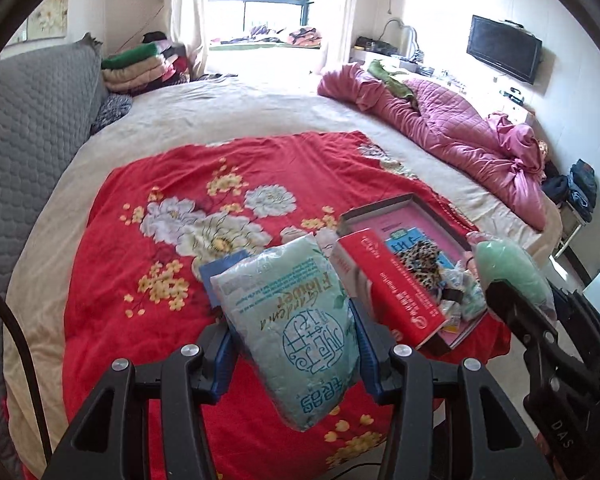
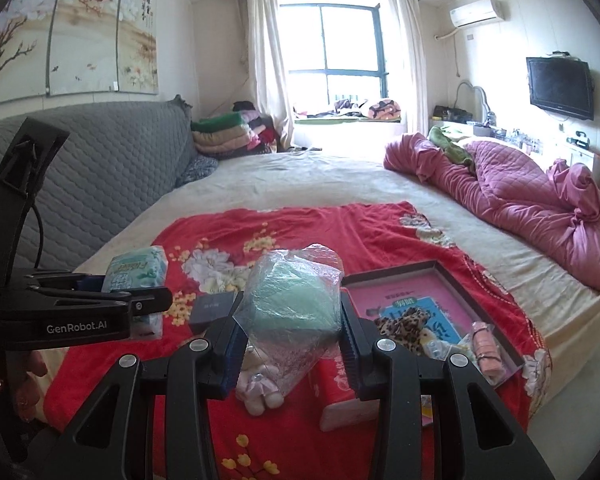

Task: Organize soft objects
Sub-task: 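Carry the tissue pack and green bag in both tools over the pink tray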

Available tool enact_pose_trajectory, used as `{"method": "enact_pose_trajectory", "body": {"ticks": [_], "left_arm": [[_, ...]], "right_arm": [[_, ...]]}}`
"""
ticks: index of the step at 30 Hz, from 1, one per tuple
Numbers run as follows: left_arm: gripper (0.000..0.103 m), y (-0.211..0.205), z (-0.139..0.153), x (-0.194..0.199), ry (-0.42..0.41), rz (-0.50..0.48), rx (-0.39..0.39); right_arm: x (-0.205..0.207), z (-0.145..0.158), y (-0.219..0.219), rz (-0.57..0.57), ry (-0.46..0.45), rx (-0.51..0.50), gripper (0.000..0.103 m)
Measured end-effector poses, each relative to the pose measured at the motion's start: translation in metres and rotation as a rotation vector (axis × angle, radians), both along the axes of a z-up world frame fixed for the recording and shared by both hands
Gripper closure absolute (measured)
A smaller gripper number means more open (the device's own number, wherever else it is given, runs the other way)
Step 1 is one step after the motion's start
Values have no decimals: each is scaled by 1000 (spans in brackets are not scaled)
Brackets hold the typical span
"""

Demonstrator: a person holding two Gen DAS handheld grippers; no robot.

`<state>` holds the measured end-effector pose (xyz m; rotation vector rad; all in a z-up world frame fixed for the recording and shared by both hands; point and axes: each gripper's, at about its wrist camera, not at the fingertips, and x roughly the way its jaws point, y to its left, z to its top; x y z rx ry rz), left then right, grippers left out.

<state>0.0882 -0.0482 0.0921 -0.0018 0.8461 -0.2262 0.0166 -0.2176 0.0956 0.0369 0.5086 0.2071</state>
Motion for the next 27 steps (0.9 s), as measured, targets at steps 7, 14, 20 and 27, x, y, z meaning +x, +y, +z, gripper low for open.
{"method": "enact_pose_trajectory", "body": {"ticks": [7,14,20,27], "left_arm": [[53,-18,8,-4,-16,-34,9],[53,-43,12,1,-15,-87,-3],[53,-77,14,10,-17,-148,-8],[53,-127,10,24,-11,-235,12]], "right_arm": [[-8,12,-11,-7,-22,15,61],[-6,21,-42,-63,-9,16,61],[-6,29,-91,-163,-5,5,61],[-6,35,-141,-262,-2,5,61]]}}
